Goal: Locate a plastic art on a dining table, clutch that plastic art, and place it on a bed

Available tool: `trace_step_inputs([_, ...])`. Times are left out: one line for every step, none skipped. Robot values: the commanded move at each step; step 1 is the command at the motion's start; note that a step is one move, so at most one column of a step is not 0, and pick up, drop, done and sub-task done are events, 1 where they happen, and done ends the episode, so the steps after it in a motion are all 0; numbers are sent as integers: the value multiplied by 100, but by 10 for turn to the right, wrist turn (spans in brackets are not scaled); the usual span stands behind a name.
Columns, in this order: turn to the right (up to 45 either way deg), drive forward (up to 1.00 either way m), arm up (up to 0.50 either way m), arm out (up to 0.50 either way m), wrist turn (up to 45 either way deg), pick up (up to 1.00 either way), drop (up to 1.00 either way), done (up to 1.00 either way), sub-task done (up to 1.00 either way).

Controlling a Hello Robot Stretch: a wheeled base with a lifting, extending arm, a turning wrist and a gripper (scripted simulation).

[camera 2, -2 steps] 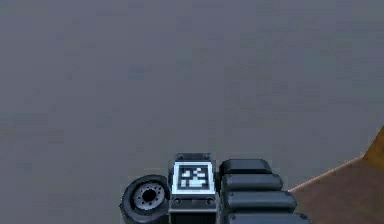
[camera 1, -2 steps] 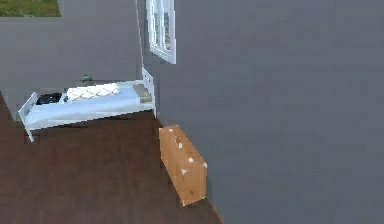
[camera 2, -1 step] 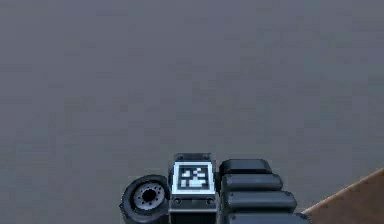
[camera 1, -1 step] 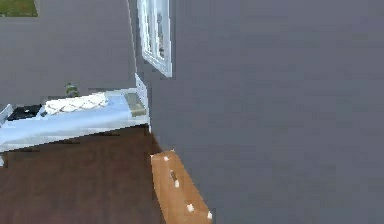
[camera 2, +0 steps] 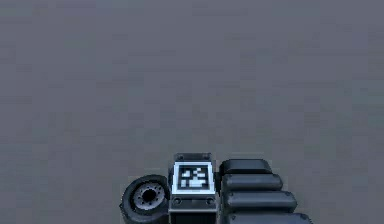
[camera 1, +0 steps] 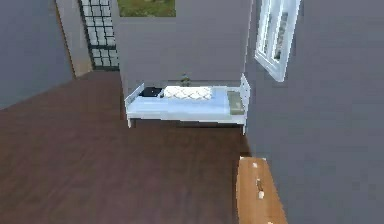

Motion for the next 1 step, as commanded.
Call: trace_step_inputs([0, 100, 0, 0, 0, 0, 0, 0, 0])
